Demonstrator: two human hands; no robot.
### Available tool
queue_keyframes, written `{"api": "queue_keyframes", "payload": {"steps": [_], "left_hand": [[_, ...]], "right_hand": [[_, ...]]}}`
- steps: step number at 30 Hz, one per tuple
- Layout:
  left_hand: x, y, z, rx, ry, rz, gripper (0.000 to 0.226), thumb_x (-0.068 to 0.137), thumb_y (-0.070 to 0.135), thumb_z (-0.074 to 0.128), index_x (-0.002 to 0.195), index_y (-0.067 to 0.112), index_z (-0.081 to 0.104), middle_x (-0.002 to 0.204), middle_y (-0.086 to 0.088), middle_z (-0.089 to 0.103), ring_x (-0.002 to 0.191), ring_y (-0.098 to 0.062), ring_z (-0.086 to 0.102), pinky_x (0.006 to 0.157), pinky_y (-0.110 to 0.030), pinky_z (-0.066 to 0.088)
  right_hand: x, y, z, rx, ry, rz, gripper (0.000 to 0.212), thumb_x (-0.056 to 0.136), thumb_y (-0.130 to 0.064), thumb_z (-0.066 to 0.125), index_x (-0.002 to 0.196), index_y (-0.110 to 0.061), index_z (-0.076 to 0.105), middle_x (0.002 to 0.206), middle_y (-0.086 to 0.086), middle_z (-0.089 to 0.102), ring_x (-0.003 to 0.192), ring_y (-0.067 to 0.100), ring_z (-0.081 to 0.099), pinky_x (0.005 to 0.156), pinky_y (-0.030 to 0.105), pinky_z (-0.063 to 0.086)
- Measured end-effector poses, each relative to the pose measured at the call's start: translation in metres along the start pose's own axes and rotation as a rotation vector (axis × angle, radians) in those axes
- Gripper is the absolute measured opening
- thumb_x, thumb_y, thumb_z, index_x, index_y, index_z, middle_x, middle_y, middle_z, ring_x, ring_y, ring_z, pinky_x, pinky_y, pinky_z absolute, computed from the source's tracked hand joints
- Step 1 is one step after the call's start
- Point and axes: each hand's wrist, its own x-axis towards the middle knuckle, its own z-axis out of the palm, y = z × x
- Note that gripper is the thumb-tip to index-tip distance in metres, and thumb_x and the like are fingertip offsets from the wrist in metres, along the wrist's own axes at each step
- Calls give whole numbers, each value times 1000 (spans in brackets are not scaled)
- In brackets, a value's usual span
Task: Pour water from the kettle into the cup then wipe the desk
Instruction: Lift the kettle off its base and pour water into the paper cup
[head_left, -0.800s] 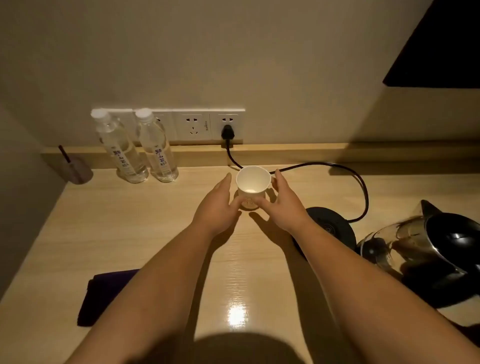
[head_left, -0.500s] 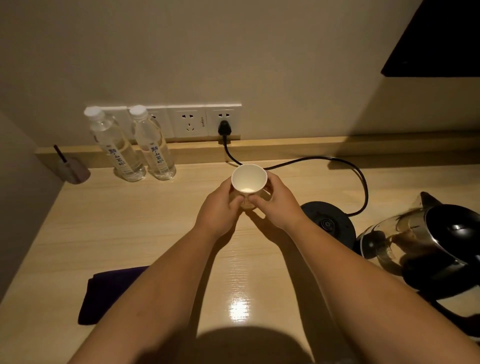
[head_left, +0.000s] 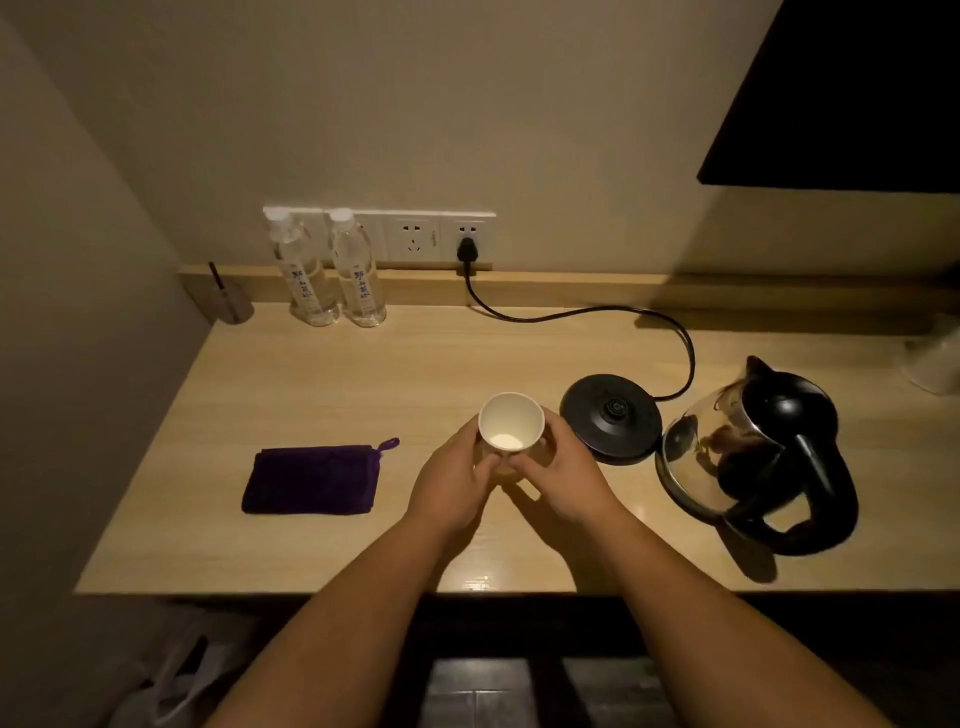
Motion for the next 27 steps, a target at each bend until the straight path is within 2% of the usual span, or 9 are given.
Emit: {"api": "queue_keyframes", "payload": {"steps": [6, 11, 16, 19, 22, 25, 27], "left_hand": [[-31, 2, 17, -22, -32, -60, 53, 98, 28, 55, 147, 28, 35, 141, 4, 54, 126, -18, 50, 98, -30, 40], [-34, -5, 25, -39, 7, -41, 50, 98, 27, 55, 145, 26, 38, 137, 2, 57, 123, -18, 53, 91, -26, 39], [-34, -5, 25, -26, 2, -53, 52, 97, 27, 56, 146, 25, 37, 139, 2, 55, 125, -19, 51, 93, -26, 39], [-34, -8, 28, -46, -1, -48, 53, 96, 27, 58, 145, 25, 37, 140, 2, 53, 126, -18, 51, 93, -26, 39], [-33, -10, 31, -102, -15, -75, 60, 93, 29, 63, 146, 31, 34, 144, 7, 49, 129, -15, 47, 95, -26, 38], [-32, -11, 32, -243, -32, -143, 87, 82, 39, 75, 150, 35, 21, 149, 13, 41, 135, -11, 39, 101, -31, 38], [-30, -13, 33, -277, -39, -166, 104, 77, 42, 79, 154, 35, 10, 154, 12, 35, 139, -11, 34, 103, -30, 34]], "right_hand": [[-30, 13, -5, 0, -22, 69, 69, 78, -27, 78, 135, -31, 40, 124, -15, 51, 119, 8, 48, 93, 25, 39], [-34, 19, -3, 82, -27, 108, 72, 76, -21, 79, 135, -31, 39, 124, -15, 51, 117, 5, 48, 82, 14, 37], [-35, 21, 0, 112, -10, 114, 73, 76, -17, 79, 135, -32, 38, 122, -17, 50, 117, 3, 47, 78, 8, 36], [-35, 22, -1, 108, -16, 115, 75, 76, -17, 79, 135, -34, 37, 123, -17, 49, 121, 6, 46, 85, 13, 36], [-36, 20, -3, 90, -42, 120, 78, 76, -21, 79, 138, -35, 34, 133, -11, 49, 128, 11, 44, 94, 24, 39], [-39, 13, -12, -53, -97, 110, 89, 77, -34, 77, 148, -34, 22, 151, -7, 38, 137, 16, 37, 107, 36, 37], [-46, 6, -27, -207, -74, 92, 90, 83, -31, 72, 152, -29, 15, 155, -4, 31, 140, 17, 33, 108, 35, 33]]}}
